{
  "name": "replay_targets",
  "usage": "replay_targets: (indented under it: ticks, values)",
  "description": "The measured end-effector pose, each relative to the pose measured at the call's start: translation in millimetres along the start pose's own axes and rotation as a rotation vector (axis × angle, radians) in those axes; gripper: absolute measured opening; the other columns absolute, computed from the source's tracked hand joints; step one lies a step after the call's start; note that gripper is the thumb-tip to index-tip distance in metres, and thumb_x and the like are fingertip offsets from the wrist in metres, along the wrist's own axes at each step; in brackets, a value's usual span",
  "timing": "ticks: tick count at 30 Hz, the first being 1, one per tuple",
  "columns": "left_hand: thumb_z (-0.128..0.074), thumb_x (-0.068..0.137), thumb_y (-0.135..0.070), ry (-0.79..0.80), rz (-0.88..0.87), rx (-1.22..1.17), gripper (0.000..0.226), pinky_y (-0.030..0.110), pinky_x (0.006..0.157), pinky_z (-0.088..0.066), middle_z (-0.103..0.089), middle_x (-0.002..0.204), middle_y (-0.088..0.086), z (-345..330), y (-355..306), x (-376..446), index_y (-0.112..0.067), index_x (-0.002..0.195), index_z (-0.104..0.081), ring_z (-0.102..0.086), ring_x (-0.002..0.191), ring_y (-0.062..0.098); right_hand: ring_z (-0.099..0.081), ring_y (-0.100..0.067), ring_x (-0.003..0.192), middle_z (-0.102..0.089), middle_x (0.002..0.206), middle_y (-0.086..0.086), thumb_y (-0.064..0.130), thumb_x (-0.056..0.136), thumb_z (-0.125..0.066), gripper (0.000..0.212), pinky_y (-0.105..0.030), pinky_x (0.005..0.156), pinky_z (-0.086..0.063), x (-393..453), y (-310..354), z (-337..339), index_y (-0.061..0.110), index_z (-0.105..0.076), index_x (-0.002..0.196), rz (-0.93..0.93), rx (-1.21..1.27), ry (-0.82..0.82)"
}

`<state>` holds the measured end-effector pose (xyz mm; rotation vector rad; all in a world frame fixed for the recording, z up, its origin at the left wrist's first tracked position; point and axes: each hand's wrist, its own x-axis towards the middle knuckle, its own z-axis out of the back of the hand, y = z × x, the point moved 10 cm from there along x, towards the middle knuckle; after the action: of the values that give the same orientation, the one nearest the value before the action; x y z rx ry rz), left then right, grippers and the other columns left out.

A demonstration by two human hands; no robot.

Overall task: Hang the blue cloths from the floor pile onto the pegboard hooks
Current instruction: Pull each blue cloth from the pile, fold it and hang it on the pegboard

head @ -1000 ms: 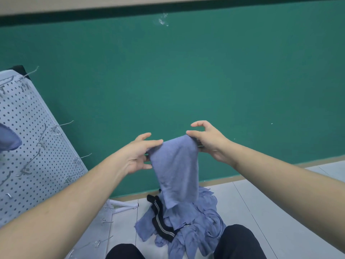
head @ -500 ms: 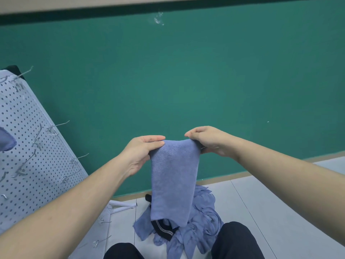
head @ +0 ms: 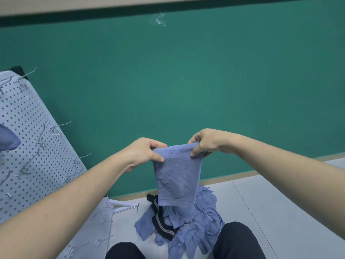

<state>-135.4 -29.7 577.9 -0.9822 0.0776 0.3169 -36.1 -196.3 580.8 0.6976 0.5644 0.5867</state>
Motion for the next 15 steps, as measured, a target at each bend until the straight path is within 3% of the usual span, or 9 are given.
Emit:
replay_targets:
  ticks: [5, 8, 10, 12, 15]
  values:
    - [-0.071, 0.085, -0.007, -0.046, -0.053, 0.103, 0.028, 0.017, 0.082, -0.046, -0.076, 0.092, -0.021, 7.5, -9.7, -1.7, -0.033, 0.094, -0.08, -0.067, 0.095, 0.001, -0.064, -0.015, 0.084, -0.067, 0.101, -0.006, 0.026, 0.091, -0.072, 0.022, -0.023, 0.069, -0.06, -1.6, -0.1, 11.2, 0.008, -0.073, 0.104, 0.016, -0.113, -0.05]
    - [-0.072, 0.088, -0.016, -0.068, -0.053, 0.124, 0.015, 0.023, 0.084, -0.051, -0.077, 0.089, -0.015, 13.9, -7.6, -0.5, -0.028, 0.092, -0.081, -0.068, 0.091, 0.006, -0.065, -0.018, 0.094, -0.069, 0.111, -0.01, 0.037, 0.092, -0.069, 0.025, -0.033, 0.084, -0.059, 0.1, -4.5, 17.9, 0.014, -0.074, 0.101, 0.019, -0.128, -0.078]
    - [-0.072, 0.089, -0.023, -0.101, -0.063, 0.131, 0.007, 0.033, 0.089, -0.053, -0.076, 0.086, -0.01, 19.3, -7.2, -0.5, -0.023, 0.086, -0.079, -0.066, 0.085, 0.01, -0.056, -0.017, 0.092, -0.068, 0.117, -0.012, 0.046, 0.09, -0.066, 0.034, -0.043, 0.098, -0.053, -3.4, -3.5, 15.0, 0.015, -0.072, 0.101, 0.031, -0.078, -0.069]
    - [-0.069, 0.091, -0.028, -0.14, -0.091, 0.138, 0.01, 0.033, 0.091, -0.052, -0.074, 0.087, -0.012, 24.6, -10.3, -2.4, -0.023, 0.085, -0.075, -0.066, 0.087, 0.011, -0.052, -0.017, 0.094, -0.068, 0.111, -0.005, 0.053, 0.087, -0.061, 0.043, -0.05, 0.106, -0.044, -5.6, -3.8, 10.7, 0.015, -0.068, 0.104, 0.045, 0.005, -0.059]
    - [-0.062, 0.096, -0.032, -0.159, -0.128, 0.127, 0.011, 0.032, 0.092, -0.049, -0.072, 0.097, -0.009, 27.7, -14.9, -5.8, -0.025, 0.09, -0.068, -0.064, 0.096, 0.013, -0.06, -0.01, 0.108, -0.069, 0.116, 0.009, 0.048, 0.098, -0.051, 0.032, -0.046, 0.105, -0.045, -6.6, 1.3, 5.4, 0.026, -0.069, 0.113, 0.109, 0.165, -0.058]
